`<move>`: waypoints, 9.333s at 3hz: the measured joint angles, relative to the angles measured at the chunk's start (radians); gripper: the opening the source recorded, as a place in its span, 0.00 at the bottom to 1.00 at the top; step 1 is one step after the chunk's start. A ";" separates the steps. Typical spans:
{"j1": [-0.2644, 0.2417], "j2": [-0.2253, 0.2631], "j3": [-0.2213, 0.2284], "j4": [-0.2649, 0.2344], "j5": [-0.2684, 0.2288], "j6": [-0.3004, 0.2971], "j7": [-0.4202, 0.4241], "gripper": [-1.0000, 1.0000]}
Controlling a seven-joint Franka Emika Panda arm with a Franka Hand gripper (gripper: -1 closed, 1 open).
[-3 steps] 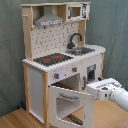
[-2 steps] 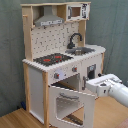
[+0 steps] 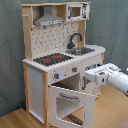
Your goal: Play with the kitchen
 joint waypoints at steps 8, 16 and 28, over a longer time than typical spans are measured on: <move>-0.147 0.086 -0.490 -0.108 -0.011 0.531 -0.416 1.00; -0.593 0.519 -0.511 0.216 -0.011 0.960 -0.612 1.00; -0.746 0.577 -0.389 0.332 0.004 0.838 -0.567 0.00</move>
